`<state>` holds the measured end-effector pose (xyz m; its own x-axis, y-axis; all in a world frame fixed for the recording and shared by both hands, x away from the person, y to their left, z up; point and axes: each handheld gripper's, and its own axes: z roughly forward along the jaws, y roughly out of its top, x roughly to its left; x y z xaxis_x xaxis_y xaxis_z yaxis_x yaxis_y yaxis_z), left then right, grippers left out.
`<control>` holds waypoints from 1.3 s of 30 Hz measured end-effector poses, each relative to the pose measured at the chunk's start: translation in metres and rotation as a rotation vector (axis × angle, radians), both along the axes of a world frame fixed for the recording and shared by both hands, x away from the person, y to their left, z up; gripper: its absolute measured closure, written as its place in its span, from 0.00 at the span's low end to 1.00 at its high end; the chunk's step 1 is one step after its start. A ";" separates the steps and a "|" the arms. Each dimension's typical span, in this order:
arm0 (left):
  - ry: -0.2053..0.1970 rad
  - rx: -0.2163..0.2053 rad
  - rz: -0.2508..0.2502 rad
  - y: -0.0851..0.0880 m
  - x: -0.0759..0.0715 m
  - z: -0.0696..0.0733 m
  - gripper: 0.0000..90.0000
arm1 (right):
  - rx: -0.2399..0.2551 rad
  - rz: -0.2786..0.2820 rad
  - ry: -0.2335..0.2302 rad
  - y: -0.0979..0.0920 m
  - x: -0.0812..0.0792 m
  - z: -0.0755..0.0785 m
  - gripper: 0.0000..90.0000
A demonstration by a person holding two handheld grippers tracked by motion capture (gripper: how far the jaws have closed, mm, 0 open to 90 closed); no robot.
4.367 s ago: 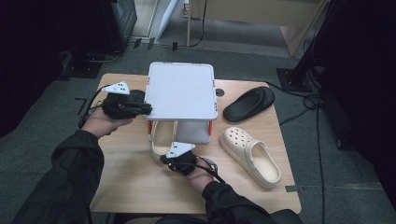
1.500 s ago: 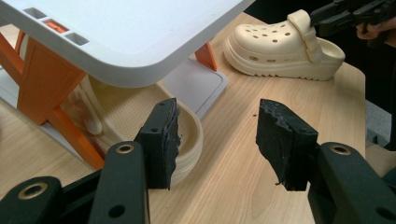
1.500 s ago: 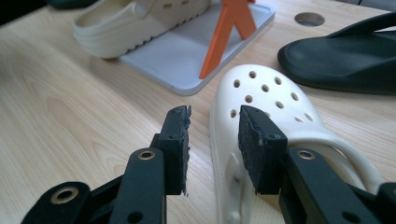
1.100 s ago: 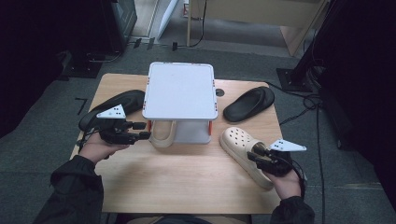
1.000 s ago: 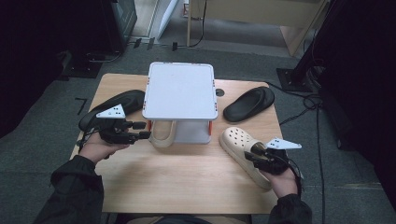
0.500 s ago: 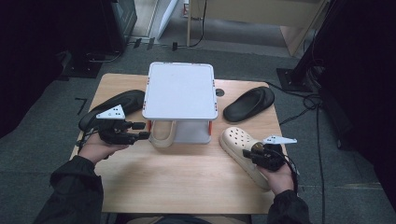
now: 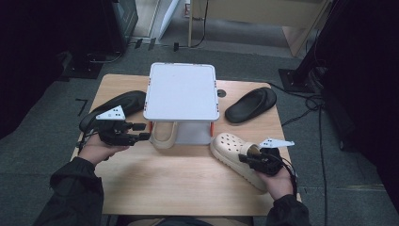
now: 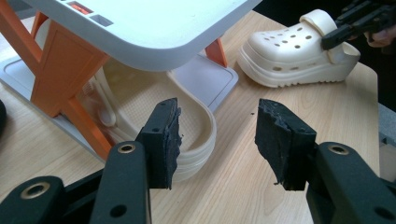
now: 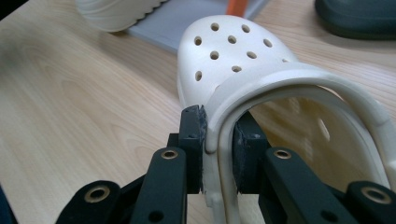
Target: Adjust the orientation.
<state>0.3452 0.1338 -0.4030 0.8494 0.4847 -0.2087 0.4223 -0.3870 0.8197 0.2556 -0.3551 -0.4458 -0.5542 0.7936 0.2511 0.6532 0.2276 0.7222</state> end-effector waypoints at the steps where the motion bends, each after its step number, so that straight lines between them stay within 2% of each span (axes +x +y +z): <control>1: 0.001 0.000 0.001 0.000 0.000 0.000 0.55 | 0.000 0.008 -0.003 0.003 -0.001 0.001 0.85; 8: -0.002 0.005 -0.002 -0.001 0.000 0.000 0.55 | -0.002 0.050 -0.023 0.020 -0.002 0.004 0.85; 21: -0.002 -0.001 0.004 0.001 -0.001 0.001 0.55 | 0.009 0.118 -0.025 0.052 0.001 0.005 0.85; 27: -0.001 -0.002 0.004 0.001 0.000 0.001 0.55 | 0.011 0.126 -0.036 0.064 0.003 0.007 0.85; 30: -0.002 -0.005 0.004 0.001 -0.001 0.001 0.55 | 0.020 0.125 -0.056 0.068 0.005 0.010 0.85; 34: 0.000 -0.009 0.002 0.001 0.000 0.001 0.55 | 0.035 0.106 -0.080 0.071 0.010 0.014 0.85; 39: 0.009 -0.005 -0.001 0.001 0.001 0.003 0.56 | 0.021 0.085 -0.094 0.080 0.020 0.014 0.85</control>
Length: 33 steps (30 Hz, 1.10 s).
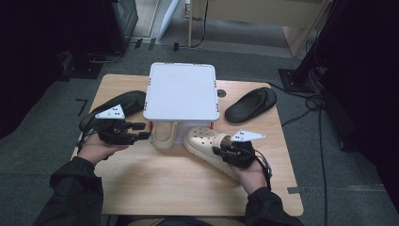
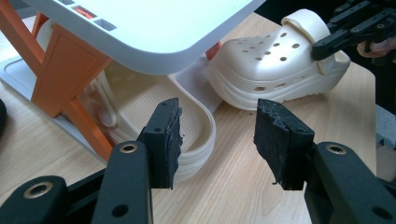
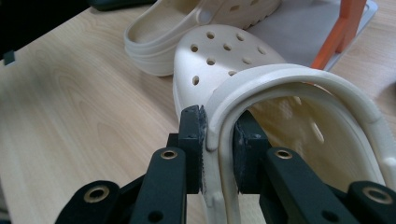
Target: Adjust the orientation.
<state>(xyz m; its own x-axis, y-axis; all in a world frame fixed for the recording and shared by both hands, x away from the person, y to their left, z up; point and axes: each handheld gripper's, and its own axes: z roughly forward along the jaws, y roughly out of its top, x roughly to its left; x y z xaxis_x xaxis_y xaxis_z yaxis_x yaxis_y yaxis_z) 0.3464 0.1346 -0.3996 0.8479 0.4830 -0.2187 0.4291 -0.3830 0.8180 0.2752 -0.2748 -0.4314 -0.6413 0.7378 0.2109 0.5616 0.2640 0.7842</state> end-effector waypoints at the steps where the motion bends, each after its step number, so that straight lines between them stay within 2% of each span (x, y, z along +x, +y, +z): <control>1: 0.003 -0.003 0.001 0.000 0.000 0.000 0.56 | 0.000 -0.003 0.002 0.002 0.002 -0.001 0.85; 5: 0.000 -0.004 0.001 0.001 0.000 0.001 0.57 | 0.002 -0.017 -0.003 0.012 0.012 -0.003 0.85; 10: -0.005 -0.011 -0.001 0.003 -0.001 0.006 0.57 | -0.002 -0.033 -0.019 0.019 0.015 -0.002 0.85; 16: -0.022 -0.016 -0.019 0.004 0.000 0.018 0.58 | -0.018 -0.013 -0.001 0.025 0.012 -0.006 0.84; 21: -0.036 -0.045 -0.015 0.004 0.007 0.030 0.59 | -0.045 0.023 0.024 0.031 0.008 -0.014 0.79; 23: -0.041 -0.044 -0.022 0.003 0.009 0.035 0.60 | -0.048 0.030 0.019 0.030 0.007 -0.014 0.78; 28: -0.052 -0.022 -0.025 0.000 0.018 0.044 0.62 | -0.007 0.040 0.009 0.021 0.006 -0.013 0.70; 33: -0.058 -0.011 -0.011 -0.002 0.031 0.049 0.68 | 0.013 0.056 0.002 0.004 -0.003 -0.006 0.73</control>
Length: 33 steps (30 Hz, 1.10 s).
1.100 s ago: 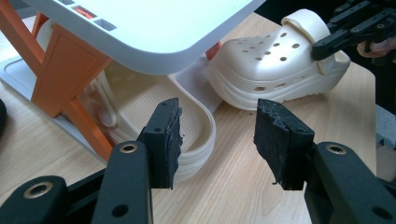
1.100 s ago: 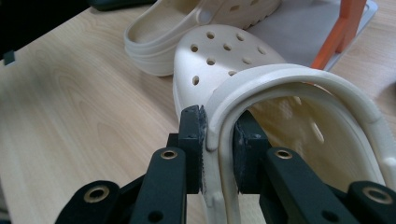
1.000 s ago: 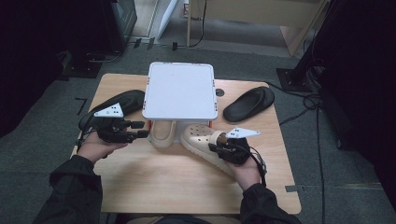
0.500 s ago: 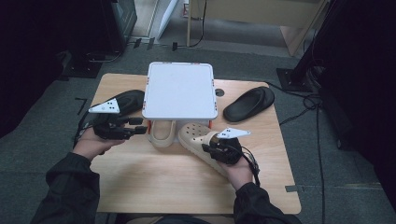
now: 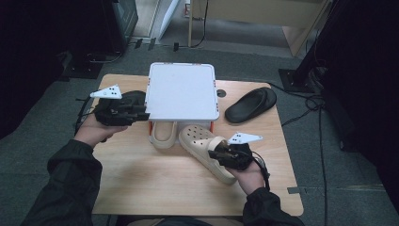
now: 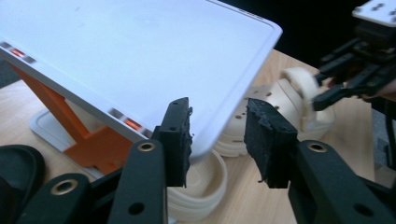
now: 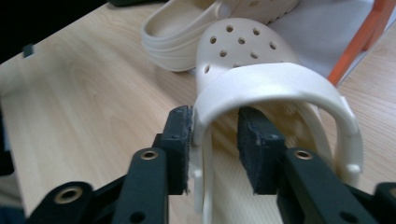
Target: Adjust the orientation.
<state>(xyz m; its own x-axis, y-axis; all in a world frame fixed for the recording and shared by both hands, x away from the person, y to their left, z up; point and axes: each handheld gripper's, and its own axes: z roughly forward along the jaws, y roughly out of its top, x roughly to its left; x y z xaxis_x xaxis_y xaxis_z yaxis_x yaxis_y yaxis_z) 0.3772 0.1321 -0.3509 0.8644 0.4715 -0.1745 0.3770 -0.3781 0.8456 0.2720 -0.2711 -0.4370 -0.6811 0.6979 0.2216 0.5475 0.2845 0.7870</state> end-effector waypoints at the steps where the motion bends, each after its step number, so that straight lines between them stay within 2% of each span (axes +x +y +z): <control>1: -0.002 0.008 0.006 -0.001 0.003 0.000 0.70 | 0.002 0.005 -0.007 -0.004 -0.003 0.001 0.75; 4: -0.013 0.027 0.012 -0.003 0.010 -0.002 0.74 | 0.009 0.019 -0.018 -0.016 -0.011 0.005 0.77; 6: -0.010 0.029 0.014 -0.005 0.013 -0.005 0.76 | 0.012 0.019 -0.024 -0.023 -0.014 0.007 0.76; 9: -0.010 0.060 0.013 -0.009 0.016 -0.009 0.76 | 0.019 0.020 -0.042 -0.032 -0.017 0.008 0.77; 10: -0.010 0.056 0.009 -0.010 0.016 -0.010 0.76 | 0.018 0.014 -0.042 -0.035 -0.018 0.008 0.78; 14: 0.001 0.040 0.008 -0.010 0.018 -0.012 0.78 | -0.012 -0.025 -0.035 -0.048 -0.011 0.002 0.84; 17: -0.001 0.044 0.002 -0.011 0.019 -0.013 0.80 | -0.008 -0.057 -0.035 -0.059 -0.003 -0.002 0.87; 20: -0.003 0.048 0.005 -0.012 0.019 -0.013 0.82 | -0.047 -0.085 -0.024 -0.068 0.008 -0.009 0.89; 21: -0.004 0.049 0.005 -0.012 0.019 -0.013 0.82 | -0.053 -0.090 -0.017 -0.069 0.010 -0.011 0.89; 23: -0.003 0.047 0.004 -0.012 0.019 -0.013 0.82 | -0.095 -0.086 -0.016 -0.071 0.014 -0.017 0.90; 27: -0.010 0.053 0.007 -0.012 0.018 -0.013 0.83 | -0.156 -0.036 0.024 -0.065 0.015 -0.027 0.94; 28: -0.011 0.054 0.008 -0.012 0.018 -0.013 0.83 | -0.161 -0.032 0.013 -0.064 0.014 -0.028 0.94; 33: -0.010 0.053 0.012 -0.012 0.018 -0.013 0.84 | -0.119 -0.031 0.066 -0.064 0.011 -0.028 0.96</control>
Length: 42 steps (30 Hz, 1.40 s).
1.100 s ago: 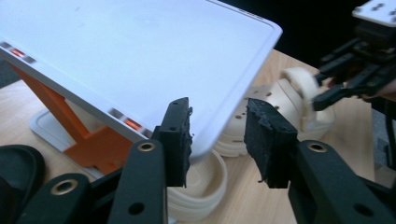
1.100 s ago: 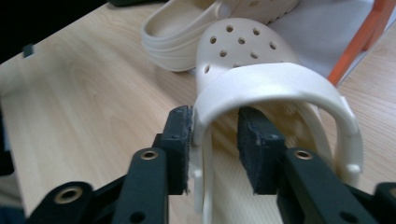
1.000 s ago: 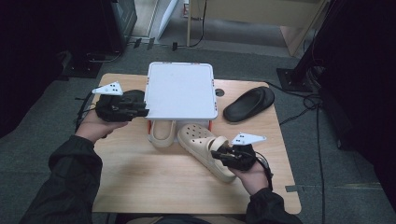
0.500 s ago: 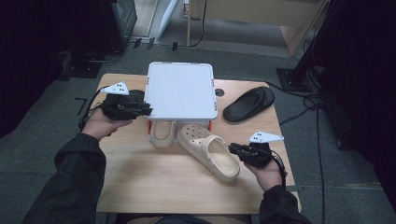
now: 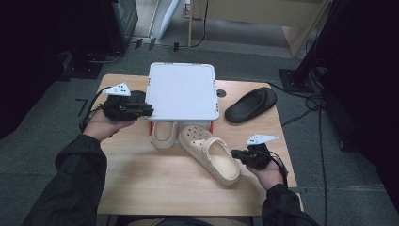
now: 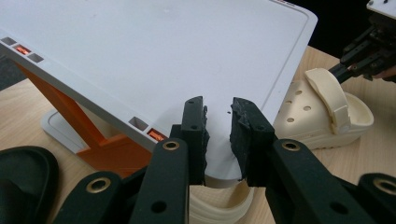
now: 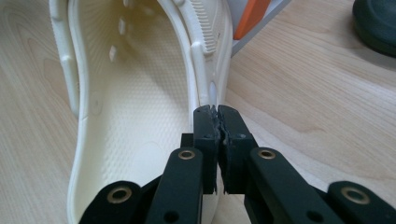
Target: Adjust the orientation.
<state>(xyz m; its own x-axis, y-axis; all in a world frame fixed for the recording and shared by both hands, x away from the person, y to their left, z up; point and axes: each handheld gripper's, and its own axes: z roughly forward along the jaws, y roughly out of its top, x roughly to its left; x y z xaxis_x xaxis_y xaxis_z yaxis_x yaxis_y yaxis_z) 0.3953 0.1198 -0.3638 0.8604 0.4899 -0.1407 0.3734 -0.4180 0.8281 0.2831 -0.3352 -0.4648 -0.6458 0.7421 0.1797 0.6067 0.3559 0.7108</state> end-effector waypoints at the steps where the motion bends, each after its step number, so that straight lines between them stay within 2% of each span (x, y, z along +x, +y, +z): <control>1: -0.001 0.000 0.000 0.000 0.000 0.000 0.84 | 0.002 0.002 -0.006 0.001 -0.001 0.000 0.97; 3: 0.000 -0.002 0.001 0.000 0.000 0.000 0.84 | 0.025 0.000 -0.006 0.002 -0.003 0.002 0.97; 5: 0.001 -0.002 0.000 0.000 0.000 0.000 0.84 | 0.042 0.008 0.017 0.004 -0.004 0.002 0.97; 9: -0.001 -0.004 0.004 0.000 0.000 0.000 0.85 | 0.016 0.013 0.003 0.006 -0.004 0.001 0.97; 10: -0.002 -0.004 0.005 0.000 0.000 -0.001 0.85 | 0.004 0.011 0.005 0.006 -0.004 0.000 0.97; 12: -0.002 -0.002 0.008 0.000 -0.001 0.000 0.85 | -0.051 0.026 0.013 0.004 -0.005 -0.002 0.97; 18: 0.000 -0.007 0.006 0.000 0.000 -0.001 0.85 | -0.105 0.051 0.022 0.000 -0.011 -0.004 0.97; 19: -0.001 -0.006 0.006 0.000 0.000 -0.001 0.85 | -0.102 0.055 0.047 0.000 -0.011 -0.005 0.97; 22: -0.003 -0.007 0.008 0.000 -0.001 -0.001 0.85 | -0.081 0.092 0.076 0.002 -0.013 -0.006 0.99; 24: -0.002 -0.010 0.008 0.000 -0.001 -0.001 0.85 | -0.073 0.105 0.083 0.005 -0.016 -0.006 0.98; 28: -0.001 -0.016 0.010 0.000 -0.001 -0.002 0.86 | -0.019 0.132 0.094 0.011 -0.019 -0.005 0.97; 30: -0.003 -0.015 0.010 0.000 -0.001 -0.002 0.86 | -0.020 0.136 0.089 0.011 -0.019 -0.006 0.97; 33: -0.003 -0.016 0.011 0.000 -0.001 -0.002 0.86 | -0.029 0.135 0.084 0.008 -0.018 -0.008 0.87; 35: -0.003 -0.016 0.011 0.000 -0.001 -0.002 0.86 | -0.027 0.127 0.037 0.007 -0.015 -0.004 0.85; 38: -0.004 -0.016 0.010 0.000 -0.001 -0.002 0.86 | -0.001 0.115 -0.072 0.008 -0.012 0.007 0.76; 40: -0.004 -0.016 0.010 0.000 -0.001 -0.002 0.86 | 0.049 0.124 -0.146 0.008 -0.010 0.017 0.73; 42: -0.002 -0.018 0.010 0.000 -0.001 -0.002 0.86 | 0.108 0.146 -0.195 0.011 -0.008 0.024 0.69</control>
